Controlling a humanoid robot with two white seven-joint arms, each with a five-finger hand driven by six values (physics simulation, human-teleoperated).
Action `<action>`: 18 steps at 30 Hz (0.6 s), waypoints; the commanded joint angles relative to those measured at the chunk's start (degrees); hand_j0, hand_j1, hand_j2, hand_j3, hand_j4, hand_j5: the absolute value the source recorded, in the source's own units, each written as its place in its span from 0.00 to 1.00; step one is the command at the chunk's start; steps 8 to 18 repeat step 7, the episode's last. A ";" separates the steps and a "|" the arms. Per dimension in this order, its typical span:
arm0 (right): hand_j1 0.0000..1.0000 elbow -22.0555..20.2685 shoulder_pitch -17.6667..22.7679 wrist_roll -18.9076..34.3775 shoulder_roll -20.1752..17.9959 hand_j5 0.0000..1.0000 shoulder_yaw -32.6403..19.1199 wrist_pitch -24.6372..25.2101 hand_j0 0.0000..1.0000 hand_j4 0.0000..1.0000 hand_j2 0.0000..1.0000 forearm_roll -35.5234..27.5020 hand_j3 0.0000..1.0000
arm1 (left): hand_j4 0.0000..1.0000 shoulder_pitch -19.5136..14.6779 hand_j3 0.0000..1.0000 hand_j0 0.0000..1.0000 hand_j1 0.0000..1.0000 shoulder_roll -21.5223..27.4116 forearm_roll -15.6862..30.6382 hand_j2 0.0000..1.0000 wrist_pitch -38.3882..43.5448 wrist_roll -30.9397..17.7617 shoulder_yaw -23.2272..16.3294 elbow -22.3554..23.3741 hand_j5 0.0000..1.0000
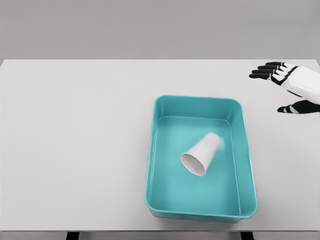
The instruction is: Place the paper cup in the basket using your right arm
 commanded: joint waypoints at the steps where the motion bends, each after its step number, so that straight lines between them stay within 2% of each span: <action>1: 1.00 -0.01 0.00 -0.03 0.19 1.00 -0.16 -0.03 1.00 1.00 1.00 -0.44 1.00 | 1.00 -0.09 1.00 1.00 1.00 0.00 -0.04 1.00 -0.03 -0.01 -0.01 -0.20 1.00; 4: 1.00 0.07 1.49 -0.03 0.19 1.00 -0.16 -0.03 1.00 1.00 1.00 -0.35 1.00 | 1.00 -0.18 1.00 1.00 1.00 0.00 -0.04 1.00 -0.03 -0.01 -0.01 -0.29 1.00; 18: 1.00 0.16 1.58 -0.03 0.19 1.00 -0.16 -0.03 1.00 1.00 1.00 -0.35 1.00 | 1.00 -0.44 1.00 1.00 1.00 0.00 -0.04 1.00 -0.03 -0.01 -0.01 -0.20 1.00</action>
